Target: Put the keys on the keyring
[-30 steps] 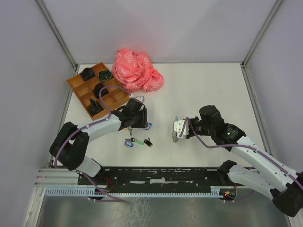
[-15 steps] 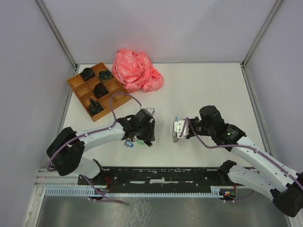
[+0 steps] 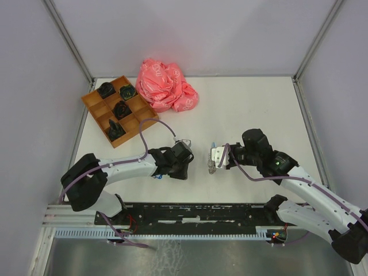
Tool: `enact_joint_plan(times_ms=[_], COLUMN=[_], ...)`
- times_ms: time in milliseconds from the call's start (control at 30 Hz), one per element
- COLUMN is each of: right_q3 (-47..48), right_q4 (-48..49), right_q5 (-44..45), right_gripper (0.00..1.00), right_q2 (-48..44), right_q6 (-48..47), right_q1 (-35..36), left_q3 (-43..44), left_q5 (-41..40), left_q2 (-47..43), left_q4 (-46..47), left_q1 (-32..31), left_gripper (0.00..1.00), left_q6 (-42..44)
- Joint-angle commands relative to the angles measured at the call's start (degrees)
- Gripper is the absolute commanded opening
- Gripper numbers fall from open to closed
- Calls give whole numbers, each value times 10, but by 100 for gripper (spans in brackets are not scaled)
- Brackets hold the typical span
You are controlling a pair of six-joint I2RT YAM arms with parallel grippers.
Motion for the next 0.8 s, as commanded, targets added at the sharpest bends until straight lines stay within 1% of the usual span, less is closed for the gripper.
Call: enact_joint_plan(times_ms=[0,167,433,700,767], right_q3=[3,3,1,1,1], right_q4=[36,39,39,41,41], right_q5=[-10,-12,-10,-12,-12], right_gripper=[1,1,1,1,1], right_q2=[-13,-10,-12,-12,-14], right_q6=[6,8,8,10,9], right_q1=[4,5,5,6,6], left_q3=[6,6,8,7,12], left_q5=[-40,-58,-47,-54,-57], left_q2=[4,1,21,25,26], left_q4=[-9,-20,-8,-9,-13], left_q1=[-5,-6,-8,-9,-9], left_gripper=[32,32,29,16,10], left_q6=[-22,-23,-21,-18,-11])
